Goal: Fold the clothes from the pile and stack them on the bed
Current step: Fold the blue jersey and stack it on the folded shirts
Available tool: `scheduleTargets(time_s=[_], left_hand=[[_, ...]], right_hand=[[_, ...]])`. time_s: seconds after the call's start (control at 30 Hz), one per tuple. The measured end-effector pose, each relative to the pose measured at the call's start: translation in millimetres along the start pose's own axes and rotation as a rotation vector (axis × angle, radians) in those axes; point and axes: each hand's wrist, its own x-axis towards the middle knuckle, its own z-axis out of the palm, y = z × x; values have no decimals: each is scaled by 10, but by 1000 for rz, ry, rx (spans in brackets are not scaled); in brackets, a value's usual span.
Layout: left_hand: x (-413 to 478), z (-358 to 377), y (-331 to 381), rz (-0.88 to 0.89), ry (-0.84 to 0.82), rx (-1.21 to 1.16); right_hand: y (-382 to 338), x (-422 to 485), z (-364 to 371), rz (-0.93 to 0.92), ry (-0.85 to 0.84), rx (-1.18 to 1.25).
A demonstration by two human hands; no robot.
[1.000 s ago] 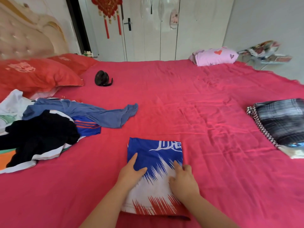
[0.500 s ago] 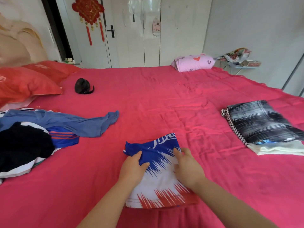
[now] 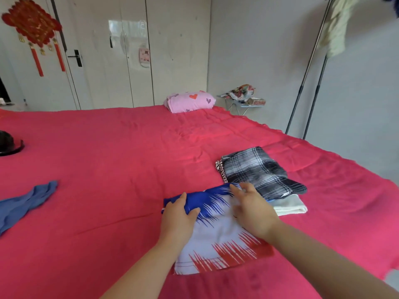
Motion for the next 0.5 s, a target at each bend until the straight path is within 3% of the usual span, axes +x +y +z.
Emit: scheduleTargets(time_s=[0.17,0.4,0.5], left_hand=[[569,461,571,56,3,-78],[1471,662,1325,223,112,-166],[1686,892,1394,233,-8,-180]], right_hand=[[722,474,-352,41,56,-53],[1339,1298,-886,-19,326,-102],[1592,1512,-860,73,343,-61]])
